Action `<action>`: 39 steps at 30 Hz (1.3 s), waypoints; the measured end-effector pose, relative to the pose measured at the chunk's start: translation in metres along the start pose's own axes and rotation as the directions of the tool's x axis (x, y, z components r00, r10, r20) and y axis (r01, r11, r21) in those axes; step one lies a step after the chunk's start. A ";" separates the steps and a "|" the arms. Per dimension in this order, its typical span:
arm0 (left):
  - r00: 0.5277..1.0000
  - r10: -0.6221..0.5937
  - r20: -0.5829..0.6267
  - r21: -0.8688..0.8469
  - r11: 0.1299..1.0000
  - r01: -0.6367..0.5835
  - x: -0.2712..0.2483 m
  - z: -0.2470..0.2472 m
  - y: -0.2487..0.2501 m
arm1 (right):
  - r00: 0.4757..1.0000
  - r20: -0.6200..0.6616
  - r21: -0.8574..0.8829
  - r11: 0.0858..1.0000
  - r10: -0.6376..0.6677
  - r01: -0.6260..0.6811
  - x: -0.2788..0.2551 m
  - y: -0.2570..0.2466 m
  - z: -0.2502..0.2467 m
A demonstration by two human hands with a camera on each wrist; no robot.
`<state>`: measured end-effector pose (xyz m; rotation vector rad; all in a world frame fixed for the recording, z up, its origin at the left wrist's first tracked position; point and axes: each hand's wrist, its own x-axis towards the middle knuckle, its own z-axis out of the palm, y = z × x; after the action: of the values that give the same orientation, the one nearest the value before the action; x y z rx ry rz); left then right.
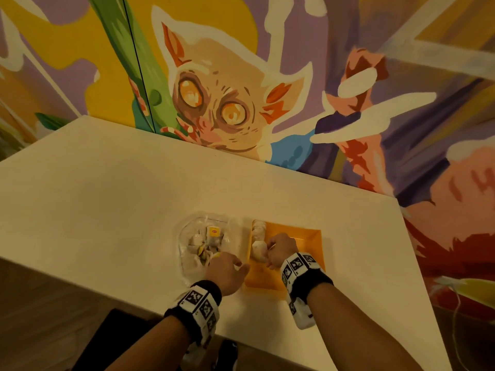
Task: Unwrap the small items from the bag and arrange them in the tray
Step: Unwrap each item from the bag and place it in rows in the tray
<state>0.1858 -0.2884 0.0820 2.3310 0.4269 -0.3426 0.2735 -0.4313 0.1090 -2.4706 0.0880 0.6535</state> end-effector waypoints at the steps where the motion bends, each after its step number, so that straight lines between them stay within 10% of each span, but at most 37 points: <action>1: 1.000 -0.011 -0.007 0.017 1.000 0.012 0.001 0.003 0.000 | 1.000 0.004 -0.028 1.000 0.014 -0.013 0.003 -0.001 0.002; 39: 0.994 -0.031 0.103 0.191 0.982 0.011 0.033 0.007 0.001 | 0.991 0.015 -0.342 0.932 0.133 -0.120 0.043 -0.023 0.012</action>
<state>0.2157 -0.2871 0.0654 2.4812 0.3820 -0.5350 0.3108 -0.4025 0.0915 -2.8016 0.1299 0.8309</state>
